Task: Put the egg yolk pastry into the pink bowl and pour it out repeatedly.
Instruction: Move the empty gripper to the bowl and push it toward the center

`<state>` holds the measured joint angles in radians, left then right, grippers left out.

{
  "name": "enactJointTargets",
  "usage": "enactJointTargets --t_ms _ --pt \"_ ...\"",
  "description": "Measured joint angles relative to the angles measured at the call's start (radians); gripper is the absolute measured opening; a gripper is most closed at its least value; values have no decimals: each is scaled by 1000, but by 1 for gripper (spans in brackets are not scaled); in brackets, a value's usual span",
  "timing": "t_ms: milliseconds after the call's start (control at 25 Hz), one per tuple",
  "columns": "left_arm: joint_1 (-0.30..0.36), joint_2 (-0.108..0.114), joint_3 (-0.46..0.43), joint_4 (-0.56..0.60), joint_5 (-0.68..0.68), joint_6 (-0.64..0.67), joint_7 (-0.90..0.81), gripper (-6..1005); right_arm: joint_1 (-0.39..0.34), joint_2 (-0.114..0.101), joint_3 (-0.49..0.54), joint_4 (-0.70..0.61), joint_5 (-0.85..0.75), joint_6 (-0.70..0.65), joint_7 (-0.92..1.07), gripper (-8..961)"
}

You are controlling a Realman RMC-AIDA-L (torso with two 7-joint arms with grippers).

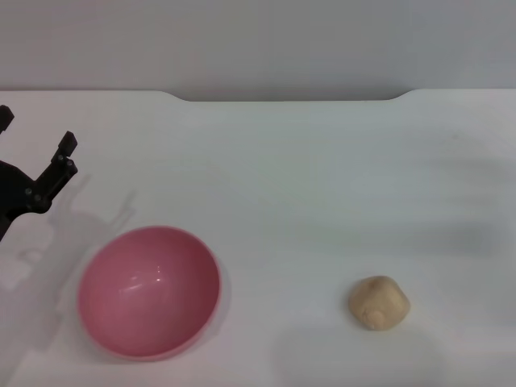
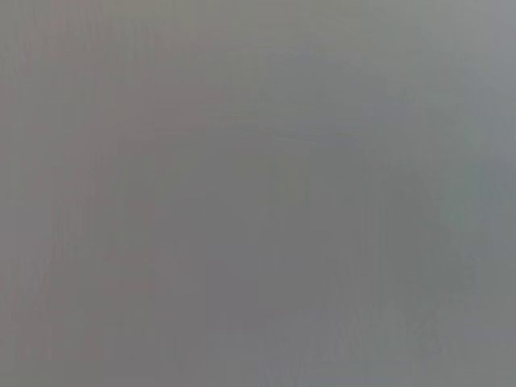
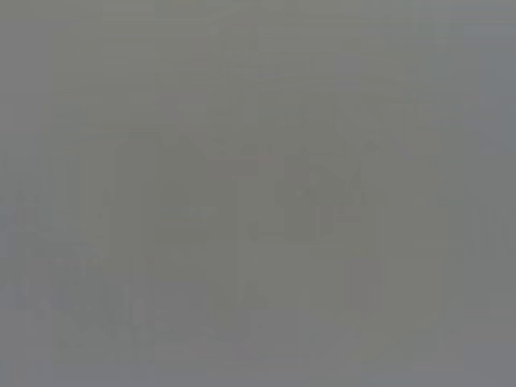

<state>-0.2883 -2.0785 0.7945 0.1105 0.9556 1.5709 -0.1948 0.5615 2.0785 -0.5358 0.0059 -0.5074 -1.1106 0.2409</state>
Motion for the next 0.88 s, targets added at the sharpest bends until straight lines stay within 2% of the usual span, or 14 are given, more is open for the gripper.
enactJointTargets --t_ms 880 --pt "-2 0 0 -2 0 10 0 822 -19 0 1 -3 0 -17 0 545"
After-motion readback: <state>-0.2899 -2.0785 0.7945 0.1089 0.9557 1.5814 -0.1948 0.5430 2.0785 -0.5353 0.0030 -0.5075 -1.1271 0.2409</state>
